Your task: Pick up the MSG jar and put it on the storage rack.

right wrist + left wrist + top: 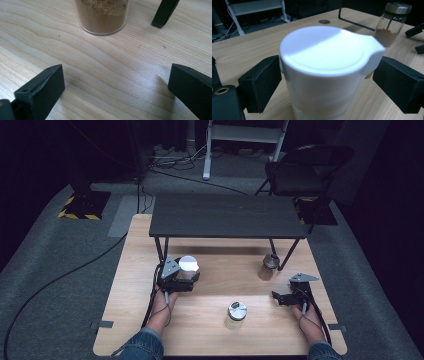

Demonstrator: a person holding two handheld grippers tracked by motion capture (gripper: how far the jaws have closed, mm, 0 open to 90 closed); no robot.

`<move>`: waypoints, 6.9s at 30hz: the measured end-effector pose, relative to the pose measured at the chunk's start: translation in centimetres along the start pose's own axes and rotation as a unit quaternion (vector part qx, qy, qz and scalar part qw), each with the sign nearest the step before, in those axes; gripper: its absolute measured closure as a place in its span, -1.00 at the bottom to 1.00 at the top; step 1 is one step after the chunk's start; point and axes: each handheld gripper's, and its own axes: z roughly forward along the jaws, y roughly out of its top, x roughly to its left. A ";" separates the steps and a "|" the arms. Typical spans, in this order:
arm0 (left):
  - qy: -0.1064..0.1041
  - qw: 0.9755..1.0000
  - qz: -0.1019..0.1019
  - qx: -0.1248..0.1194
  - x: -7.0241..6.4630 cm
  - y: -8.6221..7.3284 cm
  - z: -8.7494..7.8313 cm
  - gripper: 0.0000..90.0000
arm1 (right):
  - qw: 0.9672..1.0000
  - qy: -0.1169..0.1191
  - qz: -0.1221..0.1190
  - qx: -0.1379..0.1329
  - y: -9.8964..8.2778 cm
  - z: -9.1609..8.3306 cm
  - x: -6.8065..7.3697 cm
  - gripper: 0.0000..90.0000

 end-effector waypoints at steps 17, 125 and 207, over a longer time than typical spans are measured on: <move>0.006 0.998 0.005 0.065 -0.2 0.0 1.8 -0.78 | 1.000 0.000 0.000 0.000 0.0 0.0 0.0 -0.99; 0.036 0.999 -0.003 -0.010 1.3 20.8 2.0 -0.45 | 1.000 -0.001 0.001 0.000 0.0 0.0 0.0 -1.00; 0.055 0.989 -0.009 0.139 -2.7 -1.5 -3.2 -0.80 | 1.000 -0.003 0.002 0.000 0.1 0.1 0.1 -1.00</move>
